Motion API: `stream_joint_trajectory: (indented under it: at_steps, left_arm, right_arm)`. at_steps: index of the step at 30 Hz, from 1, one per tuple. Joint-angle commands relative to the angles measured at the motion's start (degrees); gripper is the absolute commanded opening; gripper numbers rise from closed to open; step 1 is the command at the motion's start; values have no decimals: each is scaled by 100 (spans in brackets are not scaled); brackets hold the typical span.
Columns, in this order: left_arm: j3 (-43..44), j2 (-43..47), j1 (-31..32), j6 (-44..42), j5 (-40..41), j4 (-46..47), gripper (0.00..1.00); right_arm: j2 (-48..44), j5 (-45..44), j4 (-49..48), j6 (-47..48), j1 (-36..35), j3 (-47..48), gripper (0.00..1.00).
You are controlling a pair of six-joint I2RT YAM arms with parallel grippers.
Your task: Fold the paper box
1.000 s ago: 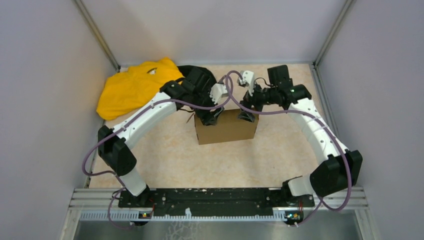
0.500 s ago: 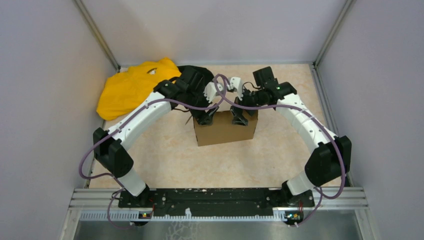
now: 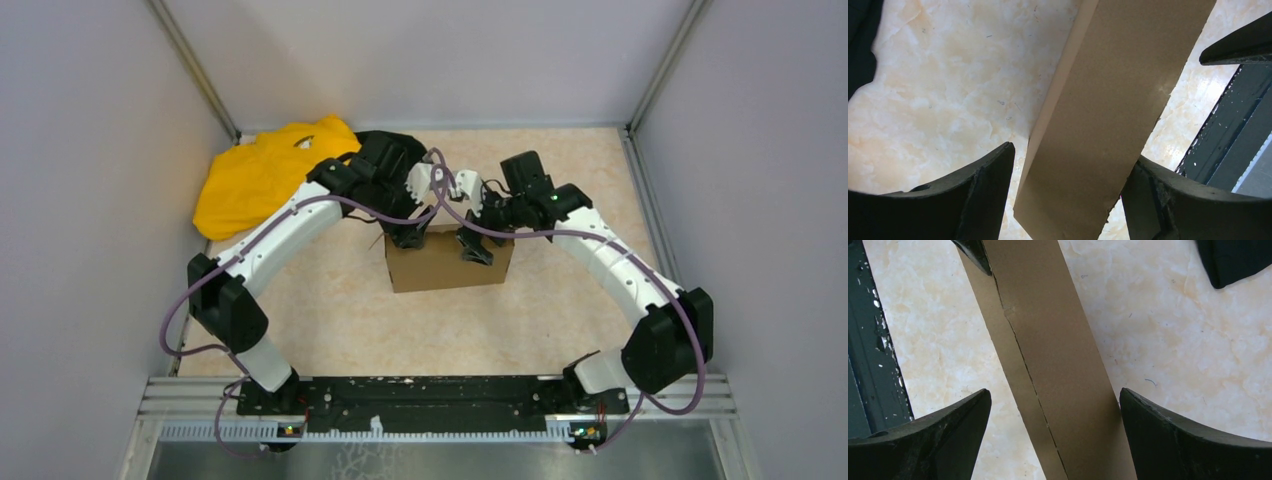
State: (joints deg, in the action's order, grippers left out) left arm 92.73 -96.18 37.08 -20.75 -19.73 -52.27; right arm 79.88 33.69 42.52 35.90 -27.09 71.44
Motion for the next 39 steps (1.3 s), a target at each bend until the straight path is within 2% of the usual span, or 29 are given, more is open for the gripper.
stream_joint_trajectory:
  at_steps: [1, 7, 13, 24, 32, 39]
  left_arm:
    - [200, -111, -107, 21, 95, 157, 79]
    - [422, -82, -172, 84, 14, 117, 80]
    - [474, -57, -167, 153, -546, -42, 80]
    - [143, 278, -168, 564, -660, 15, 82]
    - [-218, 786, -173, 1190, -32, 279, 85]
    - [-550, 1450, -171, 1761, 721, 953, 86]
  right_arm:
    - [-131, -230, 95, -28, -219, -145, 96]
    - [-97, -394, 98, -114, -335, -199, 92]
    - [-85, -504, 25, -200, -367, -297, 88]
    - [-59, -676, -100, -305, -367, -369, 85]
    - [-78, -772, -192, -425, -376, -506, 82]
    - [-66, -801, -272, -481, -410, -495, 81]
